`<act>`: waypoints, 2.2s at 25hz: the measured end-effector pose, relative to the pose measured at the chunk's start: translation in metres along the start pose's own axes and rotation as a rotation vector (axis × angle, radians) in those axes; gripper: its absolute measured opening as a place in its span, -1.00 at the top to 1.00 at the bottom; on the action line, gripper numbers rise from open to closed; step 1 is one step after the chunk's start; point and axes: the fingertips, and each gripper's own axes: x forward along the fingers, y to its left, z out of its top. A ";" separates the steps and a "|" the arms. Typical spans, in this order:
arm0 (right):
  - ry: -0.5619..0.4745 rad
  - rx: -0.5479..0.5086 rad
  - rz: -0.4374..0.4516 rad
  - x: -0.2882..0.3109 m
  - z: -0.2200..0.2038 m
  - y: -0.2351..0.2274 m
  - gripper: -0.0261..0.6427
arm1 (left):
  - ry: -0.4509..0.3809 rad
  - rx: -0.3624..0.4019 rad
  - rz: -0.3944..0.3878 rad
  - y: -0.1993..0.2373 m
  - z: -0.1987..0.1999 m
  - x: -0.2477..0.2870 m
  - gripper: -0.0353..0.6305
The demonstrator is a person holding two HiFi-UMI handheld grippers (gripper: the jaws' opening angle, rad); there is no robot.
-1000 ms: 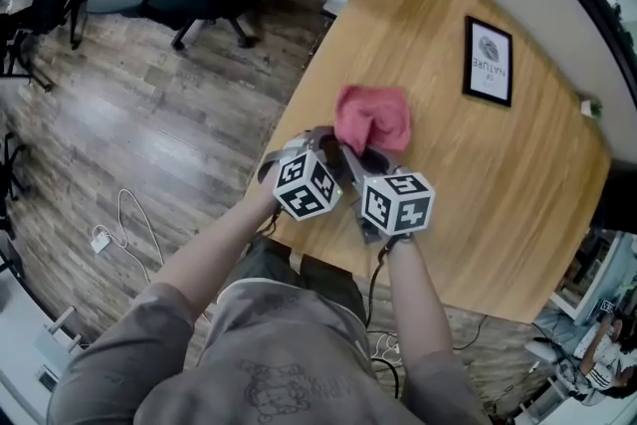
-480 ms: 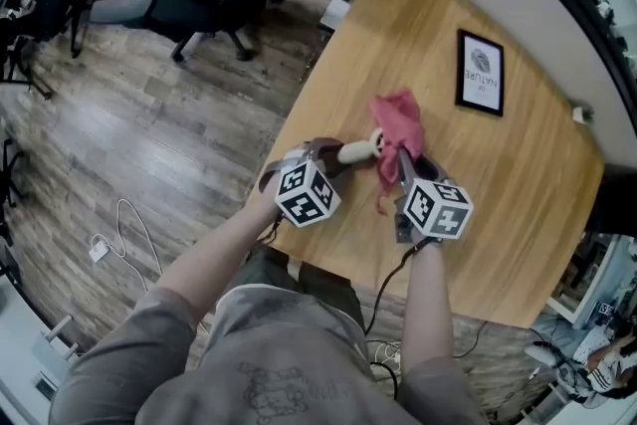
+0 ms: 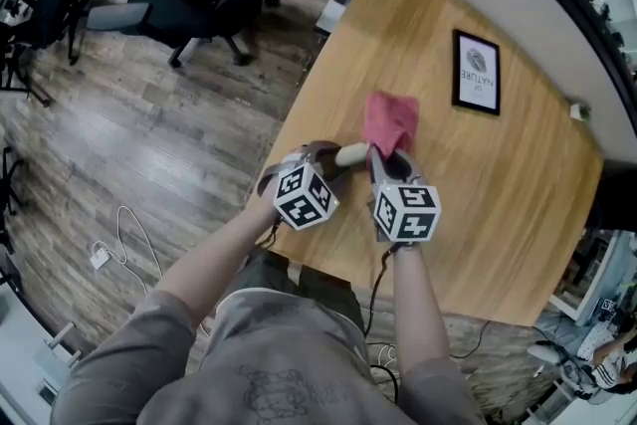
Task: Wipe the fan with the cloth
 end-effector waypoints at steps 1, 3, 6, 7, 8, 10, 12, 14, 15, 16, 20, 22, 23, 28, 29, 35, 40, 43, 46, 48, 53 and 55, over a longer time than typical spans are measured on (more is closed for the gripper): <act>0.013 -0.037 0.034 0.003 -0.003 0.013 0.70 | -0.001 -0.001 -0.001 -0.001 0.001 0.000 0.38; 0.071 -0.075 0.139 0.008 -0.014 0.040 0.70 | -0.002 -0.001 -0.004 -0.001 0.001 0.001 0.38; 0.140 -0.059 0.282 0.008 -0.035 0.074 0.71 | 0.004 0.008 -0.008 -0.001 -0.002 -0.002 0.38; 0.143 -0.056 0.289 0.005 -0.038 0.074 0.71 | 0.004 0.013 -0.011 -0.002 -0.002 -0.002 0.38; 0.142 -0.055 0.284 0.003 -0.039 0.071 0.71 | 0.003 0.017 -0.015 -0.003 -0.002 -0.002 0.38; 0.120 -0.065 0.245 0.000 -0.033 0.059 0.71 | 0.002 0.018 -0.021 -0.002 0.000 -0.002 0.38; 0.058 -0.072 0.166 -0.006 -0.019 0.037 0.70 | 0.004 0.015 -0.024 -0.001 0.001 -0.004 0.38; 0.002 -0.029 0.080 -0.014 -0.007 0.006 0.70 | 0.005 0.015 -0.025 -0.002 0.001 -0.004 0.38; -0.010 0.004 0.041 -0.017 -0.005 -0.012 0.70 | 0.004 0.016 -0.024 -0.002 0.001 -0.004 0.38; -0.014 0.033 0.005 -0.020 -0.005 -0.028 0.70 | 0.003 0.018 -0.023 -0.002 0.000 -0.003 0.38; -0.010 0.074 -0.089 -0.033 -0.010 -0.065 0.70 | 0.007 0.012 -0.029 -0.001 -0.006 -0.001 0.38; -0.023 0.081 -0.128 -0.046 -0.006 -0.076 0.70 | 0.011 -0.010 -0.040 -0.001 -0.005 -0.001 0.38; -0.038 0.085 -0.149 -0.054 -0.002 -0.080 0.70 | 0.015 -0.018 -0.042 -0.001 -0.004 -0.001 0.37; -0.155 0.022 -0.255 -0.101 0.029 -0.093 0.70 | 0.117 0.009 0.005 -0.001 -0.007 -0.004 0.36; -0.176 0.006 -0.263 -0.111 0.036 -0.092 0.70 | 0.127 -0.004 0.019 0.000 -0.007 -0.007 0.36; -0.328 -0.054 -0.264 -0.186 0.088 -0.074 0.70 | 0.054 -0.090 0.096 0.004 0.018 -0.046 0.35; -0.476 -0.108 -0.254 -0.252 0.137 -0.048 0.70 | -0.114 0.019 0.136 0.000 0.087 -0.102 0.37; -0.560 -0.144 -0.258 -0.289 0.162 -0.031 0.70 | -0.229 0.111 0.180 -0.001 0.139 -0.143 0.44; -0.635 -0.179 -0.265 -0.329 0.180 -0.012 0.70 | -0.369 0.131 0.217 -0.002 0.194 -0.191 0.55; -0.677 -0.198 -0.268 -0.356 0.188 0.001 0.70 | -0.443 0.148 0.241 -0.006 0.224 -0.220 0.58; -0.755 -0.236 -0.267 -0.406 0.201 0.030 0.70 | -0.598 0.206 0.282 -0.019 0.278 -0.285 0.59; -0.778 -0.248 -0.266 -0.421 0.203 0.040 0.70 | -0.653 0.227 0.300 -0.026 0.295 -0.310 0.69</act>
